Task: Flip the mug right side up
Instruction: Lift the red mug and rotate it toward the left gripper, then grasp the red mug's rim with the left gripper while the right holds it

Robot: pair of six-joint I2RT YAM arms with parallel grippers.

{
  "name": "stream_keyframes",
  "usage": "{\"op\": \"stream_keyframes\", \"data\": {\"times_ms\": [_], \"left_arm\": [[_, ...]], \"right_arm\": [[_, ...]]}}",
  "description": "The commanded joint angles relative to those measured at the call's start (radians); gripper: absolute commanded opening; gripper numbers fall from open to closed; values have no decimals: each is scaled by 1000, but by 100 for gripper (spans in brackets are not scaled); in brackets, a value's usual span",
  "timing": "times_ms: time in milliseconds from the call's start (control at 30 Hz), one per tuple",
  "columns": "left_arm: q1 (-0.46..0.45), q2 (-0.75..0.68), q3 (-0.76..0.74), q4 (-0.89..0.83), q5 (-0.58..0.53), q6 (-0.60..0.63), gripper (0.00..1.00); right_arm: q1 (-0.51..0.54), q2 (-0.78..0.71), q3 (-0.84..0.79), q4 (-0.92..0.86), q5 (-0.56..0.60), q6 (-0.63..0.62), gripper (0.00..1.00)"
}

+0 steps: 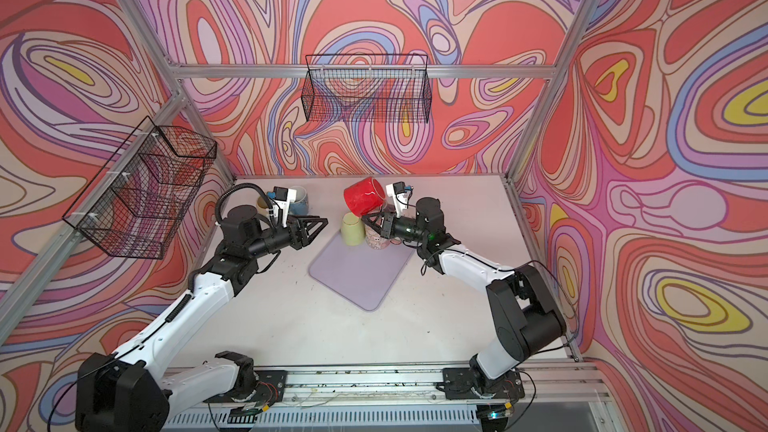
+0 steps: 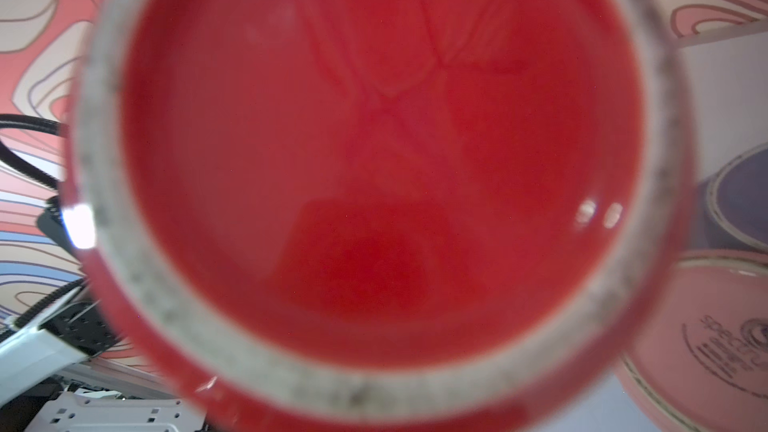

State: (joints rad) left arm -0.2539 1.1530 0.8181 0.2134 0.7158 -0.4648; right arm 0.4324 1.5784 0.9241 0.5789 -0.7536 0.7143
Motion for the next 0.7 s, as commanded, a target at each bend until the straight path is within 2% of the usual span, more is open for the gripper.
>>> {"op": "stream_keyframes", "data": {"times_ms": [0,167,300,667], "left_arm": [[-31,35,19,214,101,-116,50],[-89,85,61,259,92,-116,50],[-102,135,76,362,107,-170,50],[-123,231,130,502,122,-224,50]], "right_arm": [[-4,-9,29,195,-88,63,0],[-4,-13,48,227,-124,83,0],[-4,-6,50,238,-138,92,0],[7,15,56,281,-167,127,0]]}}
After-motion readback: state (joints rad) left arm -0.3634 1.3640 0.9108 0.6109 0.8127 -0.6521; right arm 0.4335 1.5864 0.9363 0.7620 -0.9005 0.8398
